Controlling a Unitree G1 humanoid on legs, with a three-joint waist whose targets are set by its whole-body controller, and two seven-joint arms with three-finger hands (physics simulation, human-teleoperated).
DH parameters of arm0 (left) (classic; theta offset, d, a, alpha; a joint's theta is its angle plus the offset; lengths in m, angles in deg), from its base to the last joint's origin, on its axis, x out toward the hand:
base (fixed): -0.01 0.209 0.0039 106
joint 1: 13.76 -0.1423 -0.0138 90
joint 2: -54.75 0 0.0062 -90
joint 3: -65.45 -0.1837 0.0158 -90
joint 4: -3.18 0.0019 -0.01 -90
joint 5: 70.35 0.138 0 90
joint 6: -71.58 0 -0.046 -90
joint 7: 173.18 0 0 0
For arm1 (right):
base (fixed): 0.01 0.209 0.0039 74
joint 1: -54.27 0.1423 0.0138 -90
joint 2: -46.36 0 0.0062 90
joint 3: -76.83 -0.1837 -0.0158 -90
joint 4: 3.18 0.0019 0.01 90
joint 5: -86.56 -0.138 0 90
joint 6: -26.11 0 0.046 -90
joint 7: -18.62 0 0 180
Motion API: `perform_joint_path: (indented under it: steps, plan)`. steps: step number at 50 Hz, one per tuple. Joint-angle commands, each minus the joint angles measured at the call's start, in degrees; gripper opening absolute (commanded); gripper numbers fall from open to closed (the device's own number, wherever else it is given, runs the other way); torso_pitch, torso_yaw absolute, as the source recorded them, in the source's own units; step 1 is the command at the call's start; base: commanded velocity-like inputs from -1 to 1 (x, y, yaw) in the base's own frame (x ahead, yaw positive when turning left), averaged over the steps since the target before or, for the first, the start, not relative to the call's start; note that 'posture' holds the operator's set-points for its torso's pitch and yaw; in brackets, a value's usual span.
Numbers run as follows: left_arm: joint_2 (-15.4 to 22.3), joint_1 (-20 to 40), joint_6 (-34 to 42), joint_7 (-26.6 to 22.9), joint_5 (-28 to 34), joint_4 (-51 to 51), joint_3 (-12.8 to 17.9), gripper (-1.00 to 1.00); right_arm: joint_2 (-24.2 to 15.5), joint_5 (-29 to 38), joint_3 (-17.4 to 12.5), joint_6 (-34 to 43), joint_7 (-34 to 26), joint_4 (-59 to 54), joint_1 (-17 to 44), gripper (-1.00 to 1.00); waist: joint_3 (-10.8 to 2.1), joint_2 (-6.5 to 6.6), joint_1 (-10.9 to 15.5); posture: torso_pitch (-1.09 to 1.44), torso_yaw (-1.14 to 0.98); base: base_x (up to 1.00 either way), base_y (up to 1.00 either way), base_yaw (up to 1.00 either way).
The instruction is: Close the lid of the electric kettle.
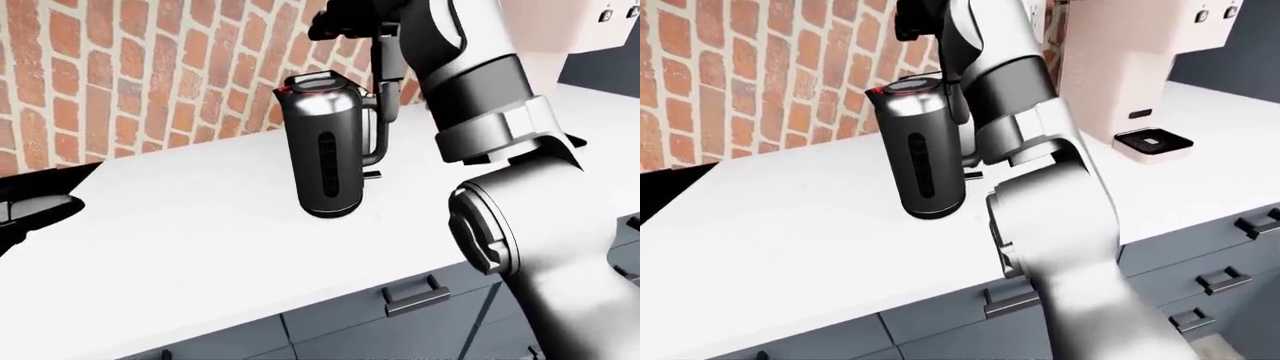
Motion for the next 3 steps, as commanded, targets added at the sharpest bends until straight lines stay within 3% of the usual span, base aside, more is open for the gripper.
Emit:
perform_joint_path:
  steps: [1, 3]
  plan:
    - [1.12, 0.95, -1.42, -0.06, 0.25, -0.59, 0.44, 1.00, -0.54, 0.12, -0.42, -0.01, 0.93, 1.65, 2.29, 1.00, -0.44, 0.26, 0.02, -0.41, 0.00, 0.00, 0.00, 0.00]
    - [1.08, 0.91, -1.42, -0.12, 0.31, -0.57, 0.41, 1.00, -0.68, 0.04, -0.45, -0.32, 1.37, 1.17, 2.21, 1.00, -0.44, 0.27, 0.04, -0.41, 0.00, 0.00, 0.00, 0.00]
